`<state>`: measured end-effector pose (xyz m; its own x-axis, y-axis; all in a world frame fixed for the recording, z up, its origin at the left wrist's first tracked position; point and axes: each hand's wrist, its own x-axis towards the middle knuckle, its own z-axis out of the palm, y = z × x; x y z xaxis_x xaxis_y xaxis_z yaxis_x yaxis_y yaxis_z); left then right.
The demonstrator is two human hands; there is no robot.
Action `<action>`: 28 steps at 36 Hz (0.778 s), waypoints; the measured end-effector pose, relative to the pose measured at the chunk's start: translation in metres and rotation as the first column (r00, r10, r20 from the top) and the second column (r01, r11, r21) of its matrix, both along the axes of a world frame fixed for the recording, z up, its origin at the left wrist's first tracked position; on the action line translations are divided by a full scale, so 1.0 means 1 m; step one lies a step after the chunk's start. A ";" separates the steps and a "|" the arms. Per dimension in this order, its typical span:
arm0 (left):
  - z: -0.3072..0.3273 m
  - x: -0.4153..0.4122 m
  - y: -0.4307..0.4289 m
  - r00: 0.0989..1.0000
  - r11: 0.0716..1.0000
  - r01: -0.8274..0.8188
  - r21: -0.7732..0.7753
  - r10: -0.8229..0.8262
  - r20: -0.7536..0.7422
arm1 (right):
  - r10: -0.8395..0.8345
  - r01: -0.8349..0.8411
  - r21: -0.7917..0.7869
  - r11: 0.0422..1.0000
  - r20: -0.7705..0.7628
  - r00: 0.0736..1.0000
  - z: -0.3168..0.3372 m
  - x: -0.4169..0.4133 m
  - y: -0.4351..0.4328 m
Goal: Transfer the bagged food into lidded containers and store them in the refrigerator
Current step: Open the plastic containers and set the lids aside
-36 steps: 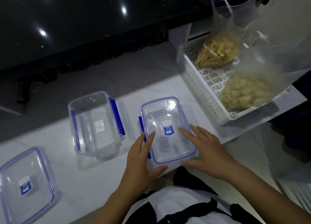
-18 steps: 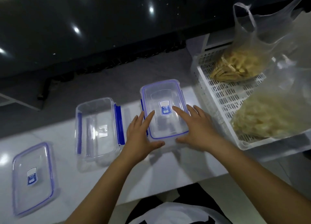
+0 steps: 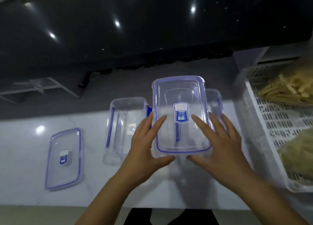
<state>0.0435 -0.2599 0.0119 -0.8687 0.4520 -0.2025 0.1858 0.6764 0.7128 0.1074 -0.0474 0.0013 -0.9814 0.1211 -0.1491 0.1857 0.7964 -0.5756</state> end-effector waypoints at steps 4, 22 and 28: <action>0.008 0.004 -0.080 0.997 0.999 -0.052 -0.013 0.051 -0.051 | 0.078 -0.078 0.001 0.997 0.018 0.997 0.011 -0.007 -0.072; -0.075 -0.007 -0.414 0.990 0.986 -0.137 -0.097 0.132 -0.056 | 0.202 -0.185 -0.112 0.976 0.168 0.965 -0.067 -0.041 -0.397; -0.110 -0.010 -0.422 0.995 0.969 -0.081 -0.233 0.063 -0.081 | 0.172 -0.199 0.083 0.977 0.257 0.951 -0.092 -0.043 -0.407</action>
<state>0.0339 -0.6817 -0.0986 -0.9135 0.3347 -0.2314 0.1756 0.8372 0.5180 0.0643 -0.4545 -0.0904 -0.9220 -0.0307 -0.3860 0.1550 0.8842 -0.4406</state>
